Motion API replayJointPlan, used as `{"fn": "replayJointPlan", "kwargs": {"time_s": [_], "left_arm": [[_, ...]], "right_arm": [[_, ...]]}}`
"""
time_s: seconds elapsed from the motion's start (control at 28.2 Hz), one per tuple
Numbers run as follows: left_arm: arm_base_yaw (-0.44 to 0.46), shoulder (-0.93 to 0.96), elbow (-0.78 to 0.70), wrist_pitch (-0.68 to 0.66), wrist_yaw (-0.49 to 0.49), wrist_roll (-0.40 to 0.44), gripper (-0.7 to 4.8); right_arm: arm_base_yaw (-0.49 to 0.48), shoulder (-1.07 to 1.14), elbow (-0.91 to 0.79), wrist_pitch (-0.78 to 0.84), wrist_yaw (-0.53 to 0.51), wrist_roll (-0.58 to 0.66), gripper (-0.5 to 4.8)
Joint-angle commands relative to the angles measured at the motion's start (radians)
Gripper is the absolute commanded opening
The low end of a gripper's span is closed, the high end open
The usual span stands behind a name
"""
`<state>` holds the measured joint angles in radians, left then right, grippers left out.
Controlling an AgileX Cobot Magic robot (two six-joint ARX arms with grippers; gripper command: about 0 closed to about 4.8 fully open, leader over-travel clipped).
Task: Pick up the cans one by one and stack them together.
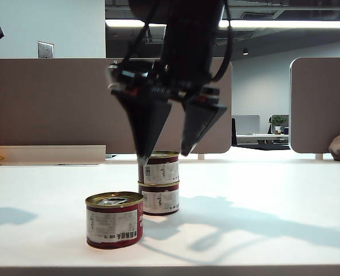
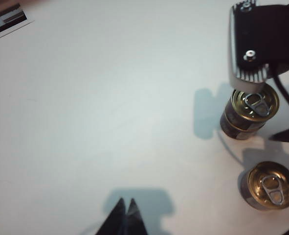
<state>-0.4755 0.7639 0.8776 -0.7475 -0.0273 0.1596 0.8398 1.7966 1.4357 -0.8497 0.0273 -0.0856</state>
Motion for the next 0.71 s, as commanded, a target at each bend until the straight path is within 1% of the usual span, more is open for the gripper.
{"fn": "replayJointPlan", "kwargs": {"time_s": [0.04, 0.21, 0.25, 0.28, 0.39, 0.46, 0.5, 0.53, 0.57, 0.64, 0.71], "left_arm": [[0.002, 0.004, 0.004, 0.046, 0.026, -0.052, -0.02], [0.002, 0.047, 0.004, 0.073, 0.074, -0.062, -0.02], [0.002, 0.064, 0.004, 0.076, 0.093, -0.062, -0.01], [0.002, 0.078, 0.004, 0.080, 0.109, -0.062, -0.01], [0.002, 0.134, 0.004, 0.096, 0.165, -0.063, 0.04], [0.002, 0.173, 0.004, 0.107, 0.211, -0.063, 0.50], [0.002, 0.192, 0.004, 0.115, 0.233, -0.063, 0.67], [0.002, 0.214, 0.004, 0.124, 0.259, -0.063, 0.78], [0.001, 0.233, 0.004, 0.131, 0.274, -0.063, 0.82], [0.001, 0.292, 0.004, 0.150, 0.302, -0.063, 0.85], [0.001, 0.348, 0.004, 0.155, 0.327, -0.064, 1.12]], "right_arm": [[0.010, -0.048, 0.002, -0.066, -0.004, 0.016, 4.54], [0.027, -0.123, 0.002, -0.123, -0.003, 0.033, 4.53], [0.030, -0.146, 0.002, -0.137, -0.003, 0.034, 4.43], [0.030, -0.166, 0.002, -0.150, -0.003, 0.040, 4.13], [0.030, -0.240, 0.002, -0.208, -0.005, 0.079, 2.51], [0.030, -0.299, 0.002, -0.238, -0.004, 0.086, 1.03], [0.030, -0.327, 0.002, -0.247, -0.004, 0.086, 0.46], [0.028, -0.365, 0.002, -0.253, -0.003, 0.086, 0.10], [0.028, -0.396, 0.002, -0.252, -0.002, 0.086, -0.04], [0.028, -0.490, 0.002, -0.236, 0.003, 0.099, -0.05], [0.028, -0.570, 0.002, -0.231, 0.065, 0.127, -0.05]]}}
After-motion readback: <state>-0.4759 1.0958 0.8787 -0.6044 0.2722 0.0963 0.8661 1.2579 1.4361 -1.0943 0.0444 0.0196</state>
